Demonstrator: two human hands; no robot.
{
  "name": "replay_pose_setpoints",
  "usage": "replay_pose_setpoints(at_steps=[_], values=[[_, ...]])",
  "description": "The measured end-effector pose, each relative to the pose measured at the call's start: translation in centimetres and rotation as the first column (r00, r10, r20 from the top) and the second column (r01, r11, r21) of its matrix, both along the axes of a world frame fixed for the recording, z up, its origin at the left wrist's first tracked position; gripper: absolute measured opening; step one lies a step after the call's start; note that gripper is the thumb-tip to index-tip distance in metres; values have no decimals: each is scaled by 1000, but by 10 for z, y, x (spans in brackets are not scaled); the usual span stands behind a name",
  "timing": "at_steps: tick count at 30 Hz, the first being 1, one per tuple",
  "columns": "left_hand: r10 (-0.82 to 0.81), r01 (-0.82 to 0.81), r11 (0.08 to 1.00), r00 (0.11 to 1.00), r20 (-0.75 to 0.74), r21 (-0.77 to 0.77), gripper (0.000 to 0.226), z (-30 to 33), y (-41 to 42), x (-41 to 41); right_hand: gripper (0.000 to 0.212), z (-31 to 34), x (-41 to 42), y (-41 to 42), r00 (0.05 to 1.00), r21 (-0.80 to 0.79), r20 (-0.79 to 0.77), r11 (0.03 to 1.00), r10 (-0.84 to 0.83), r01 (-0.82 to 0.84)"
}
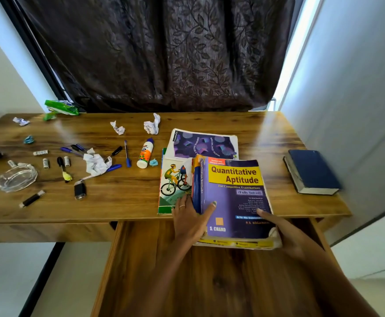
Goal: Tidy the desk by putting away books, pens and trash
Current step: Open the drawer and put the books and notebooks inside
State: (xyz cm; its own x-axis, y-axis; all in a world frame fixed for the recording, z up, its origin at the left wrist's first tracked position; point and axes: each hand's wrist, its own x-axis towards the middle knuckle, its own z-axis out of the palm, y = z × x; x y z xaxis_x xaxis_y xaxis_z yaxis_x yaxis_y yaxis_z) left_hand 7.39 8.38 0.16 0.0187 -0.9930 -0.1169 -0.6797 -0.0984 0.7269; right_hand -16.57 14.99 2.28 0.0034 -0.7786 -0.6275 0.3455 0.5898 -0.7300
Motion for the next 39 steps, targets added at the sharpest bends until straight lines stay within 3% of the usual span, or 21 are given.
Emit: replay_pose_setpoints(at_steps=[4, 10, 12, 15, 19, 24, 30, 33, 37, 39], values=[[117, -106, 982, 991, -65, 158, 90, 10, -10, -9, 57, 1, 8, -11, 997, 9, -76, 1000, -28, 29], [99, -59, 942, 990, -105, 331, 87, 21, -9, 0, 60, -13, 11, 15, 995, -24, -97, 1000, 6, -8], [120, -49, 938, 974, -190, 344, 83, 16, 6, 1, 61, -23, 10, 34, 997, -22, -80, 1000, 9, -11], [231, -34, 912, 867, -442, 408, 81, 1, 39, 0, 74, -36, 6, 60, 998, 11, -36, 999, 43, -43], [224, 33, 895, 829, -512, 446, 70, -16, 64, 0, 75, -45, 1, 74, 998, 18, -13, 998, 57, -57], [73, 176, 902, 838, -541, 393, 73, -27, 81, 9, 55, -51, 4, 80, 974, -129, -209, 984, 91, -120], [39, 129, 956, 835, -549, 264, 77, -24, 92, 22, 68, -58, 14, 91, 963, -244, -267, 965, 29, -97], [-11, 100, 984, 861, -509, 148, 85, -19, 92, 32, 62, -51, 20, 87, 929, -329, -365, 942, -58, -70], [-40, 85, 994, 882, -469, 74, 68, -22, 90, 44, 53, -38, 26, 84, 896, -400, -432, 912, -104, -87], [-62, 119, 989, 874, -482, 88, 67, -22, 91, 50, 47, -30, 25, 84, 897, -433, -440, 885, -40, -172]])
